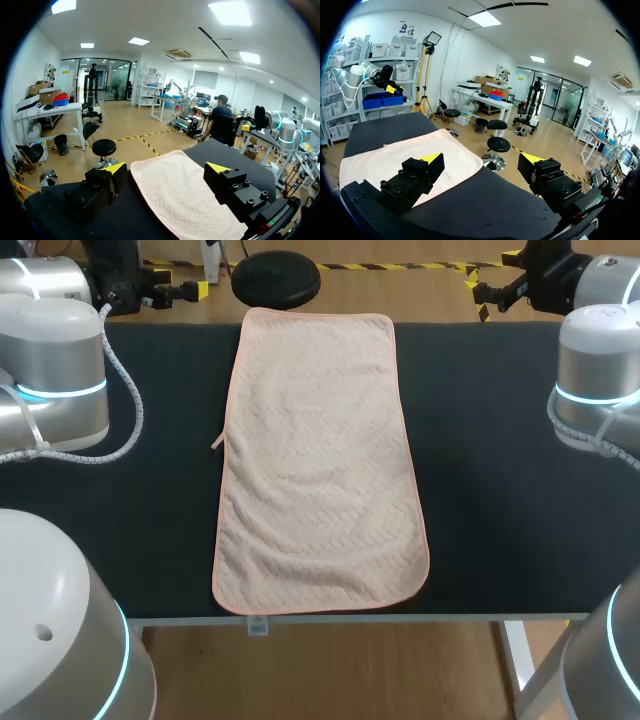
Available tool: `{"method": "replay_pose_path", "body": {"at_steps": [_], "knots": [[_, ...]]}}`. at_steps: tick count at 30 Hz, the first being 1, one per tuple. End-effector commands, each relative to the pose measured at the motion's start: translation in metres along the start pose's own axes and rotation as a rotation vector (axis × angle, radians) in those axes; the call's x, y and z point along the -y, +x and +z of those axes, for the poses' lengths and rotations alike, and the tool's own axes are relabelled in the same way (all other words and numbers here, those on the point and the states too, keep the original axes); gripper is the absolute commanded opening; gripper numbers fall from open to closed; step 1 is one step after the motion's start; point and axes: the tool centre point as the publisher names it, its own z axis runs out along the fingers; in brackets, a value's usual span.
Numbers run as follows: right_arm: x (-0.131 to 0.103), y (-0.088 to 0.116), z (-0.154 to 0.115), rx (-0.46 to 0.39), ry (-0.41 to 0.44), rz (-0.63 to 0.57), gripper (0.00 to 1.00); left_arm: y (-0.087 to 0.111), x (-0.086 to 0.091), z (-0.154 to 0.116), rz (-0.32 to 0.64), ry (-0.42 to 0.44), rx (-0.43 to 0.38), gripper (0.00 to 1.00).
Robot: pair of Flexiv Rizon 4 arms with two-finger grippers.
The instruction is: Fold the towel
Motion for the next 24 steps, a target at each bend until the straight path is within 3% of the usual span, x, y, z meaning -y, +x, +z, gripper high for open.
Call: {"method": "replay_pose_path", "body": {"at_steps": [1,14,18,24], "knots": [[0.0,-0.001,0.0,-0.001,0.001,0.0,1.0,0.0,0.0,0.0,-0.001,0.001,0.0,1.0],[0.0,-0.001,0.0,-0.001,0.001,0.0,1.0,0.0,0.0,0.0,-0.001,0.001,0.0,1.0],[-0.001,0.004,0.006,-0.099,0.124,-0.21,1.0,0.004,-0.001,0.004,0.139,-0.115,-0.021,1.0],[-0.001,0.014,0.005,-0.234,0.284,-0.429,1.0,0.02,-0.008,0.008,0.367,-0.343,-0.087,1.0]]}}
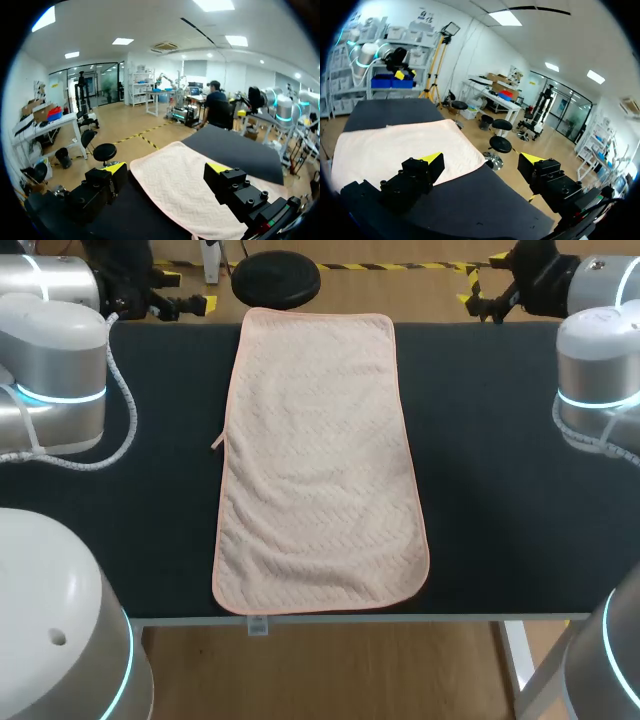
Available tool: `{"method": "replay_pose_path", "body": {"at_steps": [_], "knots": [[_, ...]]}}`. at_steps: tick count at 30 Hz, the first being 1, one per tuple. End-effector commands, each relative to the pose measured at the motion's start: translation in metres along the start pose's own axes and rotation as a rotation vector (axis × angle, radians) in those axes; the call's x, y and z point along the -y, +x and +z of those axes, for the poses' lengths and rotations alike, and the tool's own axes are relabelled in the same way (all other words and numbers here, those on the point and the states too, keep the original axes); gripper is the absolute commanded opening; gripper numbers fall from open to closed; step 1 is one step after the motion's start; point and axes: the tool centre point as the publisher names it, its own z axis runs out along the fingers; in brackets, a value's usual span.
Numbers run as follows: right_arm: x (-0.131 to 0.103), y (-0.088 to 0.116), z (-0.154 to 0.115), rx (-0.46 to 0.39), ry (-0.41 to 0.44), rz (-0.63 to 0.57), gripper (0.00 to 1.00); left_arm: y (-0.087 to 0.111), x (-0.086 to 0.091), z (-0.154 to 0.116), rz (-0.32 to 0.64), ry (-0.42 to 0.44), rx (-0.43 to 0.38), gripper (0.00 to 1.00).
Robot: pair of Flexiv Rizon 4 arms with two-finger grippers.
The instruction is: Fold the towel
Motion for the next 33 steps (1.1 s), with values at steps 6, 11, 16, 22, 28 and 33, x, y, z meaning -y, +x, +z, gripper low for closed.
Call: {"method": "replay_pose_path", "body": {"at_steps": [6,11,16,22,28,33], "knots": [[-0.008,0.013,-0.006,-0.306,0.353,-0.345,1.0,0.02,-0.015,0.004,0.405,-0.498,-0.203,1.0],[-0.006,0.038,-0.006,-0.392,0.444,-0.436,1.0,0.025,-0.033,0.001,0.5,-0.596,-0.315,1.0],[0.004,0.064,-0.003,-0.455,0.531,-0.493,1.0,0.032,-0.049,0.001,0.573,-0.669,-0.419,1.0],[0.018,0.092,0.003,-0.517,0.602,-0.491,1.0,0.043,-0.066,0.008,0.633,-0.746,-0.52,1.0],[0.023,0.114,0.011,-0.56,0.661,-0.561,1.0,0.047,-0.082,0.017,0.689,-0.797,-0.57,1.0],[0.028,0.13,0.018,-0.608,0.69,-0.56,1.0,0.048,-0.095,0.024,0.729,-0.833,-0.579,1.0]]}}
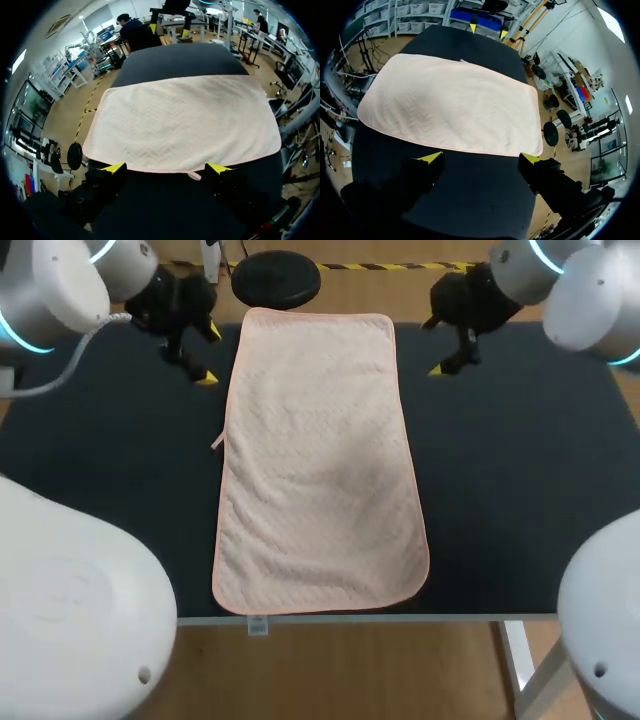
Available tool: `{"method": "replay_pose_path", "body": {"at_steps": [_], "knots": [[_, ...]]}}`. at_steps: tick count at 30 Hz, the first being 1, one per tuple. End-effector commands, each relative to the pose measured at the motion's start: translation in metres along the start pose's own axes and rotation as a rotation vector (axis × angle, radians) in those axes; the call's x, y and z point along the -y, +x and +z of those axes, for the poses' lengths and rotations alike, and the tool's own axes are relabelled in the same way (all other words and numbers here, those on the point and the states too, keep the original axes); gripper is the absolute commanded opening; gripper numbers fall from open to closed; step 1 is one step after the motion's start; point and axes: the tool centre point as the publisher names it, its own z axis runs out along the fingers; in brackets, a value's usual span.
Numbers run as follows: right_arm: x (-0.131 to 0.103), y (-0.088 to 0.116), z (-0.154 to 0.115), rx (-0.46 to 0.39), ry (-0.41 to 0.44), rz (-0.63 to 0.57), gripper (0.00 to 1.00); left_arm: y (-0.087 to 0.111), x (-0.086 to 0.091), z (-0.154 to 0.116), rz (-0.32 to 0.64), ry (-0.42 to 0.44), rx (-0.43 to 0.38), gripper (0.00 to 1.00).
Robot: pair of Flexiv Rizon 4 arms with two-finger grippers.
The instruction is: Fold the towel
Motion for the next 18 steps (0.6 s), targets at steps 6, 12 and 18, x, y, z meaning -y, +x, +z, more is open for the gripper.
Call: {"method": "replay_pose_path", "body": {"at_steps": [6,12,18], "knots": [[-0.008,0.004,0.026,-0.133,0.253,0.171,1.0,-0.004,-0.003,0.028,0.065,-0.221,-0.168,1.0],[-0.01,0.011,0.042,-0.114,0.287,0.258,1.0,-0.001,-0.01,0.044,-0.009,-0.247,-0.143,1.0],[-0.008,0.023,0.056,-0.135,0.315,0.246,1.0,0.006,-0.013,0.06,-0.013,-0.254,-0.143,1.0]]}}
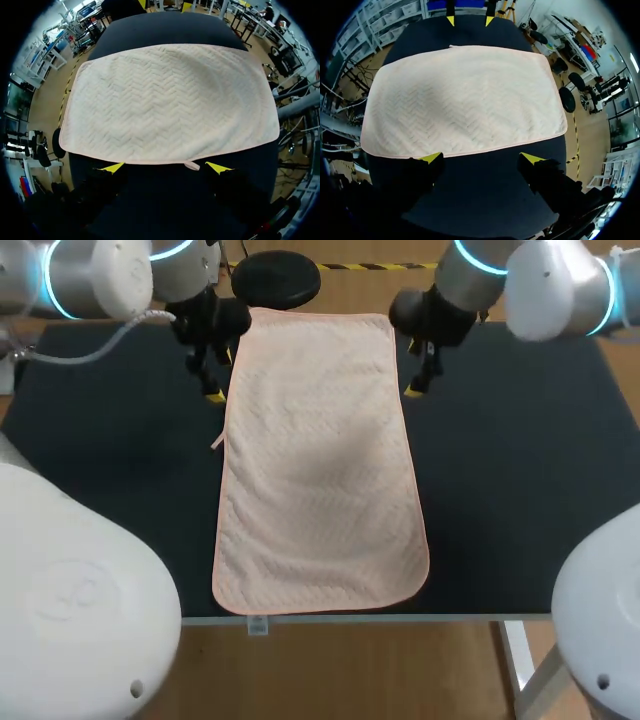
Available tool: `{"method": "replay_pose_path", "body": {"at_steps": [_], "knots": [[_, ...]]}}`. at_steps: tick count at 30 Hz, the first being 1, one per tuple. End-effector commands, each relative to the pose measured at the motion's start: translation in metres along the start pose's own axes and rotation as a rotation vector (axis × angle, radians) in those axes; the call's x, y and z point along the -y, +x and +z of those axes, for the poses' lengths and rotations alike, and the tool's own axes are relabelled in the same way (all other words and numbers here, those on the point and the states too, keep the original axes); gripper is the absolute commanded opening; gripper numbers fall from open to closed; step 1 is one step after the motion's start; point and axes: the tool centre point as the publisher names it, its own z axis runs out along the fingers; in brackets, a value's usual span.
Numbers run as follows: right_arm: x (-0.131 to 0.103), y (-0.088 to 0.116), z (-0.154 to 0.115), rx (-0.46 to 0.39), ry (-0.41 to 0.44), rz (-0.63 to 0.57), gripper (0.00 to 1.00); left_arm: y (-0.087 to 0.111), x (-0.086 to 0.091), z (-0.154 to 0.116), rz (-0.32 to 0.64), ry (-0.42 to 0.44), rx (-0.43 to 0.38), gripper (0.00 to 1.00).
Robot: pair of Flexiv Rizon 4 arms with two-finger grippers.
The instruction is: Fold the towel
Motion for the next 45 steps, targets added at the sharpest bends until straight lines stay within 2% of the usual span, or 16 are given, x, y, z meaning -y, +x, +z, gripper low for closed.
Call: {"method": "replay_pose_path", "body": {"at_steps": [1,5,8,23,26,32,36,45], "knots": [[-0.001,0.003,0.011,-0.01,0.127,0.0,1.0,0.001,0.002,0.015,0.002,-0.009,-0.006,1.0],[0.004,0.003,0.019,-0.019,0.132,0.003,1.0,0.004,-0.001,0.025,0.028,-0.005,-0.005,1.0],[0.006,0.0,0.019,0.007,0.111,-0.011,1.0,0.005,-0.003,0.025,0.033,0.045,0.003,1.0],[0.006,0.0,0.019,0.007,0.111,-0.011,1.0,0.005,-0.003,0.025,0.033,0.045,0.003,1.0],[0.006,-0.006,0.022,0.03,0.127,-0.026,1.0,-0.001,-0.003,0.029,0.038,-0.026,0.0,1.0],[-0.009,-0.006,0.042,0.018,0.166,-0.084,1.0,-0.011,0.019,0.049,0.06,-0.047,-0.042,1.0],[-0.012,-0.002,0.055,-0.021,0.144,-0.102,1.0,-0.01,0.029,0.061,0.06,-0.036,-0.048,1.0],[-0.008,-0.007,0.078,-0.053,0.149,-0.113,1.0,-0.006,0.02,0.076,0.003,-0.035,-0.066,1.0]]}}
